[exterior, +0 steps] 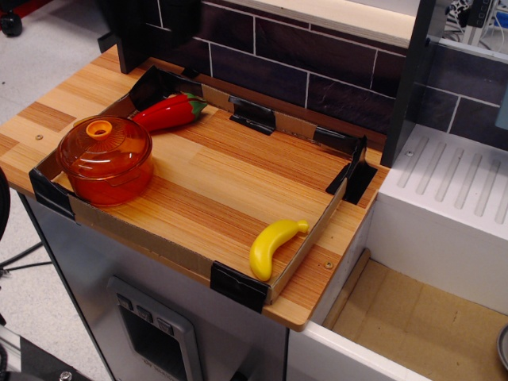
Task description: Take lid off pot
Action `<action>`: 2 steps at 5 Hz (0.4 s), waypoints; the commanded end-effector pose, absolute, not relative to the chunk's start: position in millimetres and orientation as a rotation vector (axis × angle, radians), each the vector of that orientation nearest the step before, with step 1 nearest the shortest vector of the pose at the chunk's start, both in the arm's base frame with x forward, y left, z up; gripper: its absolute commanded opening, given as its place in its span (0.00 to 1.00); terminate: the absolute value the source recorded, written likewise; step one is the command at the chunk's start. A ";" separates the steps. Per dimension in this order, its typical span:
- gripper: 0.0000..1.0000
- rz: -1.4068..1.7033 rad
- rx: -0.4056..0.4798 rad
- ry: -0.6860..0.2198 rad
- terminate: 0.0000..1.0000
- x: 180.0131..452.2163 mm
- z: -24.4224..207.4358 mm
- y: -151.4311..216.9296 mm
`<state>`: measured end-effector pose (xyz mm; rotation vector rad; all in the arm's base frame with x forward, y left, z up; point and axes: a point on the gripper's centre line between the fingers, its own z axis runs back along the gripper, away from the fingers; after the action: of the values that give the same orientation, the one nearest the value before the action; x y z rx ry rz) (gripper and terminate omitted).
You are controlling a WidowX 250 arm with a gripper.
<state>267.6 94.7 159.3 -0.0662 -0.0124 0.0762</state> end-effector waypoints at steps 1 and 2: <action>1.00 0.064 -0.014 -0.044 0.00 265.0 138.2 134.4; 1.00 0.038 0.030 -0.023 0.00 262.0 125.2 153.4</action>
<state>259.1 149.4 113.8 0.0146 0.0095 0.0413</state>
